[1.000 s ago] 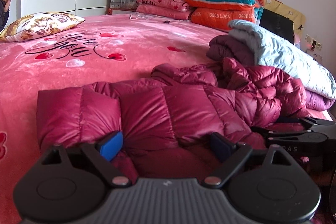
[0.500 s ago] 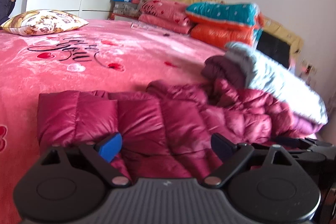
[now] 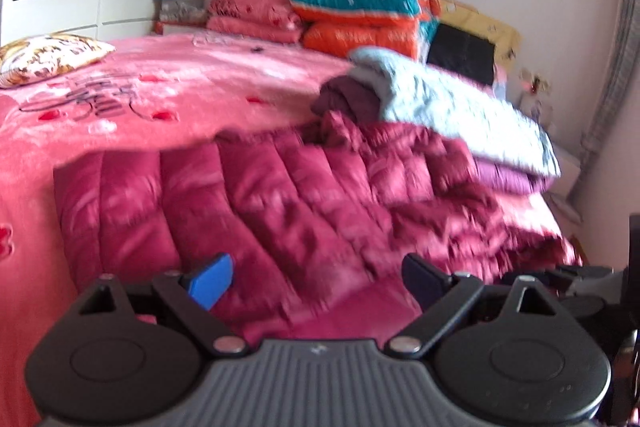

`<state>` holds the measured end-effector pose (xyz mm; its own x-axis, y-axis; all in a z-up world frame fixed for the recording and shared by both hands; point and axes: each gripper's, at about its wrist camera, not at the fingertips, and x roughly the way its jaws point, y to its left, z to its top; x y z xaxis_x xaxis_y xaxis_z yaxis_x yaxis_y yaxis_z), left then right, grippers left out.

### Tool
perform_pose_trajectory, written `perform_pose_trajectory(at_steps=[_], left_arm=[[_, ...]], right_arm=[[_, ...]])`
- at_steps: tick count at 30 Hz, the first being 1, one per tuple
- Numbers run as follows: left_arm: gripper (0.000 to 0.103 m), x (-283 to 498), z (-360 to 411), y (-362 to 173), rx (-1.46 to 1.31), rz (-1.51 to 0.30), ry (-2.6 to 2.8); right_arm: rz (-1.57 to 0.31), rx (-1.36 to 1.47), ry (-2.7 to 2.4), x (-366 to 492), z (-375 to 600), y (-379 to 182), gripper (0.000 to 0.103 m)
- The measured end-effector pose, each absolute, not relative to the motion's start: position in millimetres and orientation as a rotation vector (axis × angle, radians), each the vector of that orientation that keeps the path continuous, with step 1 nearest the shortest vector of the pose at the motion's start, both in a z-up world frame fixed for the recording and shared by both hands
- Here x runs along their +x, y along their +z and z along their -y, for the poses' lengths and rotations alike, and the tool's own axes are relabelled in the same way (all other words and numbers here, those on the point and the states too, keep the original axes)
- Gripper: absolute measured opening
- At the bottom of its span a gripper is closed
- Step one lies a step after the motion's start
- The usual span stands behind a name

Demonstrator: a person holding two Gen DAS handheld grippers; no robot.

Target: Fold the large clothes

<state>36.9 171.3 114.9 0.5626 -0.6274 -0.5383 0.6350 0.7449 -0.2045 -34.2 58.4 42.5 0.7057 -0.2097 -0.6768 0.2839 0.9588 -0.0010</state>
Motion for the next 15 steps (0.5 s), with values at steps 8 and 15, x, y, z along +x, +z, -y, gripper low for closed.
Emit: perform_pose_trajectory(at_steps=[8,15], left_arm=[[0.092,-2.2,-170.2,107.0,0.151,-0.696,-0.751],[0.092,-34.4,-164.0,106.9,0.238,-0.737,-0.789]], right_arm=[[-0.782,0.124,-0.270,-73.5,-68.9,46.5,0.103],[-0.832,0.146,-0.258,-104.8,-70.9,51.6,0.103]])
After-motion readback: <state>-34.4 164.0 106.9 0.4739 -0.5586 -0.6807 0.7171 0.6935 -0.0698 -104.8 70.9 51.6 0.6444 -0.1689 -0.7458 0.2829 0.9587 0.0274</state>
